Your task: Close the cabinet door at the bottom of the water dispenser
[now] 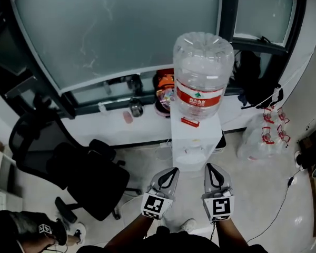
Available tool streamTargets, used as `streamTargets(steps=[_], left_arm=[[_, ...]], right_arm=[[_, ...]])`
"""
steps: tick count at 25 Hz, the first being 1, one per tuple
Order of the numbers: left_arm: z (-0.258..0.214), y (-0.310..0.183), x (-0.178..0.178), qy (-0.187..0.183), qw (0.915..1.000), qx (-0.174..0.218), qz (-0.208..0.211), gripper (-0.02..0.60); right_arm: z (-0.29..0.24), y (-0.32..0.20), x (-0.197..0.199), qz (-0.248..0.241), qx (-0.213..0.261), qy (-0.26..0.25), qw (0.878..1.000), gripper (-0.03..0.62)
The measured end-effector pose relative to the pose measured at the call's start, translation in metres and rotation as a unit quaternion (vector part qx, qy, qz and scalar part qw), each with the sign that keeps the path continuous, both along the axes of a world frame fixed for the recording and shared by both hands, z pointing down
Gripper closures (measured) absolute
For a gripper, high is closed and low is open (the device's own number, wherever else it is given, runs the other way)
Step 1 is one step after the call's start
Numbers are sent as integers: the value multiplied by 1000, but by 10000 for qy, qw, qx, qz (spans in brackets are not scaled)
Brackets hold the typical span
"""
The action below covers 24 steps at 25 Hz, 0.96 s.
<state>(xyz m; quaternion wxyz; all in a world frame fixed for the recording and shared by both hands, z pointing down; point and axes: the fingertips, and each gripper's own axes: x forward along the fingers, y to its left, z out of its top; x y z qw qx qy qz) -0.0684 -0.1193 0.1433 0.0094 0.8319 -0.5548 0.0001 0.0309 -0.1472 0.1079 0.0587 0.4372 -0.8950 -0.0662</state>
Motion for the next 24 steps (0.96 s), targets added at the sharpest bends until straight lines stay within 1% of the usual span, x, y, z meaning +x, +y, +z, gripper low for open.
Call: streamTargets(steps=[4, 9, 14, 24], left_arm=[[2, 3, -8, 8, 9999, -39, -133, 565], [-15, 5, -12, -1, 9997, 85, -222, 565], [-23, 7, -15, -35, 9995, 151, -282, 565], [-25, 15, -18, -9, 9993, 179, -337, 565]], right_arm=[[-4, 3, -1, 11, 24, 40, 10000, 592], [-11, 6, -6, -38, 79, 17, 10000, 592], [-21, 5, -8, -82, 179, -39, 9998, 592], [-18, 13, -14, -152, 132, -94, 9998, 592]])
